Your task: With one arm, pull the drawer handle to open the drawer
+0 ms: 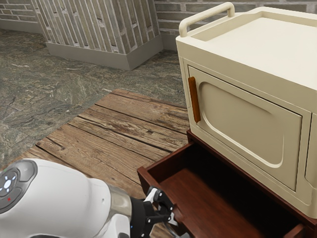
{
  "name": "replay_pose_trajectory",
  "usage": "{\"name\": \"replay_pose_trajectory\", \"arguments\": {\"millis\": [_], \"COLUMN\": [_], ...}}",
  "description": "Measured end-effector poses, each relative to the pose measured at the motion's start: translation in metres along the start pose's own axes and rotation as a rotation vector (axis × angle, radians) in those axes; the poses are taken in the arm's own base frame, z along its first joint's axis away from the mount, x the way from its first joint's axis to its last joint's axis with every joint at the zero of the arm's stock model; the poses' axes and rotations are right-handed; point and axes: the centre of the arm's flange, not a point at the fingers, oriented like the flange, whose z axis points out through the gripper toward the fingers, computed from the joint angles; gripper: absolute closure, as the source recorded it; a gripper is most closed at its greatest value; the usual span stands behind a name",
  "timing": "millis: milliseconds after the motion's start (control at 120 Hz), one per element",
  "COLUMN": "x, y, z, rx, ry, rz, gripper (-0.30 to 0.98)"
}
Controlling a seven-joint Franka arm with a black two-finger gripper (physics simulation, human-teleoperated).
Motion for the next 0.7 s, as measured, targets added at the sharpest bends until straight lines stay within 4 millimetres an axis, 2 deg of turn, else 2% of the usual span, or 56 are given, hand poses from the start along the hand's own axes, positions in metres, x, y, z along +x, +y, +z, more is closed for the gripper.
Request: {"name": "replay_pose_trajectory", "arguments": {"millis": [700], "x": [-0.008], "y": [0.021], "z": [-0.012], "rx": [-0.002], "ry": [-0.016], "rz": [-0.021], "gripper": [0.50]}}
